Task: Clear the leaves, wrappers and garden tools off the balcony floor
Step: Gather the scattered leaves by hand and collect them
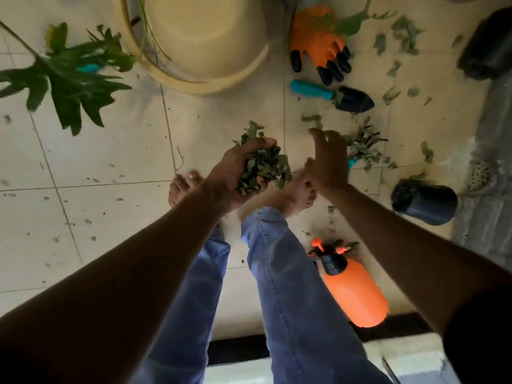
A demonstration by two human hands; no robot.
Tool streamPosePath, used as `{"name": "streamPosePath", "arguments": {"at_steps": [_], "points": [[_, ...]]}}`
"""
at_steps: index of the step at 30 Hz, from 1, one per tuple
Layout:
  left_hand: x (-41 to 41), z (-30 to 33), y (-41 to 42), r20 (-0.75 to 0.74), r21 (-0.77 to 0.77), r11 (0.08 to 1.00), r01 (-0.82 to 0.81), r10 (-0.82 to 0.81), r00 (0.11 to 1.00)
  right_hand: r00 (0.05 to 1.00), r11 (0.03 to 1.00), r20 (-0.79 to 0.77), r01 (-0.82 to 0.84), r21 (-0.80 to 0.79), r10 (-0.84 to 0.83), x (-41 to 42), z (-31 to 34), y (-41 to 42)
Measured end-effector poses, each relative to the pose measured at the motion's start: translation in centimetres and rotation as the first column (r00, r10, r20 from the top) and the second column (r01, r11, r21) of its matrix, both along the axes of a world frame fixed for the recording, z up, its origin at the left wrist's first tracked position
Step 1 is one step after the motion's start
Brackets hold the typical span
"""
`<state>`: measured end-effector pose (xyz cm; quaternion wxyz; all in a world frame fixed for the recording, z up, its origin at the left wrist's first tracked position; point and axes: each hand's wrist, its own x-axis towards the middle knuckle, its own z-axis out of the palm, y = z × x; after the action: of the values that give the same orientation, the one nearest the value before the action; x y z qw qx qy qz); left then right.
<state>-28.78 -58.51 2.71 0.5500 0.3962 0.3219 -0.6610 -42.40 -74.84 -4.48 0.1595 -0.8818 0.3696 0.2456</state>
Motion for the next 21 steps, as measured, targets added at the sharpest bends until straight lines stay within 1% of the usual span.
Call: {"name": "streamPosePath", "arguments": {"at_steps": [1,2,3,5,7,9,12,15,17,19,21], "points": [[0.0,-0.7,-0.2,-0.006,0.002,1.0,0.007,-0.007,1.0,0.984,0.988,-0.107,-0.15,-0.037,0.145,-0.4,-1.5,-1.2],[0.0,-1.4,-0.3,-0.009,-0.003,1.0,0.009,-0.009,1.0,0.95,0.962,-0.179,-0.267,-0.047,0.255,-0.6,-2.7,-2.3],[0.0,-2.0,-0.4,-0.011,-0.012,1.0,0.008,-0.008,1.0,0.917,0.936,-0.222,-0.349,-0.05,0.331,-0.6,-3.9,-3.2],[0.2,-3.0,-0.5,-0.01,-0.028,1.0,0.002,-0.002,1.0,0.875,0.895,-0.263,-0.438,-0.077,0.406,-0.5,-5.6,-4.5],[0.5,-3.8,-0.3,0.001,-0.042,0.999,-0.004,0.004,1.0,0.852,0.865,-0.287,-0.486,-0.124,0.438,-0.2,-6.6,-5.5],[0.8,-4.4,0.2,-0.001,-0.051,0.998,-0.031,0.031,1.0,0.845,0.854,-0.278,-0.504,-0.129,0.457,-0.1,-7.0,-6.3],[1.0,-4.8,1.1,-0.02,-0.054,0.995,-0.083,0.082,0.996,0.86,0.854,-0.167,-0.505,-0.127,0.483,-0.2,-7.7,-7.2],[0.8,-4.7,1.5,-0.036,-0.009,0.994,-0.105,0.105,0.994,0.893,0.887,-0.127,-0.446,-0.122,0.432,-0.9,-7.8,-7.4],[0.4,-4.6,1.5,-0.047,0.009,0.994,-0.111,0.111,0.993,0.897,0.894,-0.154,-0.432,-0.119,0.413,-1.5,-7.7,-7.4],[0.3,-4.5,1.5,-0.045,0.013,0.994,-0.111,0.111,0.993,0.884,0.88,-0.201,-0.453,-0.144,0.422,-2.0,-7.4,-7.4],[0.2,-4.5,1.3,-0.046,0.016,0.995,-0.098,0.098,0.994,0.888,0.887,-0.209,-0.441,-0.135,0.41,-2.2,-7.0,-7.5]]}}
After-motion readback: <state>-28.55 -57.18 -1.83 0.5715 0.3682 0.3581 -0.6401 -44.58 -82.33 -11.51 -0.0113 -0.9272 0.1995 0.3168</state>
